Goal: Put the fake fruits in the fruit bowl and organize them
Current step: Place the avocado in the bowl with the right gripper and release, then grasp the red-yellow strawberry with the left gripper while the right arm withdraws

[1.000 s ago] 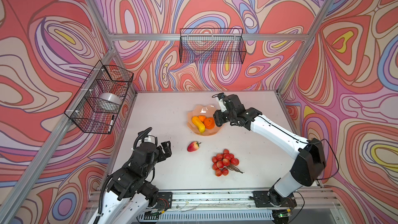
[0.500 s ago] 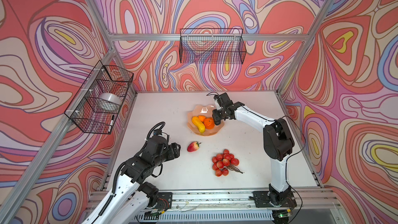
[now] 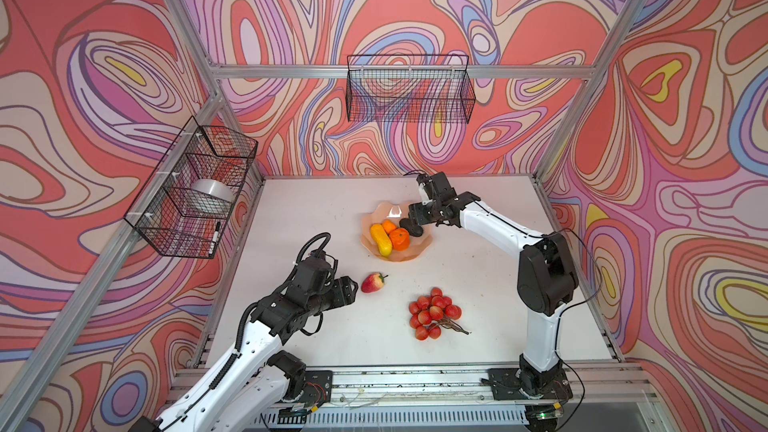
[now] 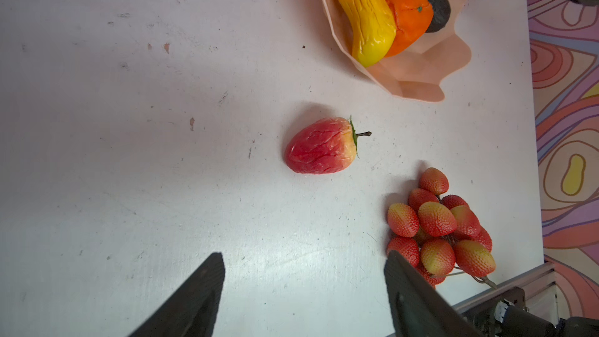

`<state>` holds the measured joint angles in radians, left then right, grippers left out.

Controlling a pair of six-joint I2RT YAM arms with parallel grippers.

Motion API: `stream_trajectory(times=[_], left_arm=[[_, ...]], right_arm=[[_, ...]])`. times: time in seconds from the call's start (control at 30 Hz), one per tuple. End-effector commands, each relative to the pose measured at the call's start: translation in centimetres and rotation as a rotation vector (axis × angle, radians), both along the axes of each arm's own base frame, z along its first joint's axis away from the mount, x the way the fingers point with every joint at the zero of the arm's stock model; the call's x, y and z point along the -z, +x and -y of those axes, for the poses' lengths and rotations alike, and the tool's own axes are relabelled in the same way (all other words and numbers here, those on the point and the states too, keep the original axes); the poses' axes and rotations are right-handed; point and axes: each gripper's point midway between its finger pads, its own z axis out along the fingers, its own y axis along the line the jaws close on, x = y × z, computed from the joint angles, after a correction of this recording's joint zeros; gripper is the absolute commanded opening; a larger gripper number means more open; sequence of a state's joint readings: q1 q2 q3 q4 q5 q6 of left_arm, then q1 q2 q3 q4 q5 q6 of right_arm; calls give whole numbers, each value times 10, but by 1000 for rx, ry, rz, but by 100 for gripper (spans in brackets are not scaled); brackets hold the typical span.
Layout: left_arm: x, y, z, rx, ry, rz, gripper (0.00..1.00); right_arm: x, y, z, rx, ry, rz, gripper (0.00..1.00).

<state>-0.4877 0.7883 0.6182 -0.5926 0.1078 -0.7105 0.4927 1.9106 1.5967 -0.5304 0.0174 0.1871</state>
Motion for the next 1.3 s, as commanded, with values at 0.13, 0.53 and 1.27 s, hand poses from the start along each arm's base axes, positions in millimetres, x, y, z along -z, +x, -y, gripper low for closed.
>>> stream_trajectory(times=[0.13, 0.53, 1.27], left_arm=[[8, 8, 14, 85, 87, 27, 77], [33, 26, 53, 317, 299, -15, 79], [101, 67, 85, 430, 451, -182, 41]], right_arm=[[-82, -53, 20, 13, 230, 220, 89], [-79, -113, 67, 122, 265, 254, 98], [-104, -136, 88, 128, 237, 317, 98]])
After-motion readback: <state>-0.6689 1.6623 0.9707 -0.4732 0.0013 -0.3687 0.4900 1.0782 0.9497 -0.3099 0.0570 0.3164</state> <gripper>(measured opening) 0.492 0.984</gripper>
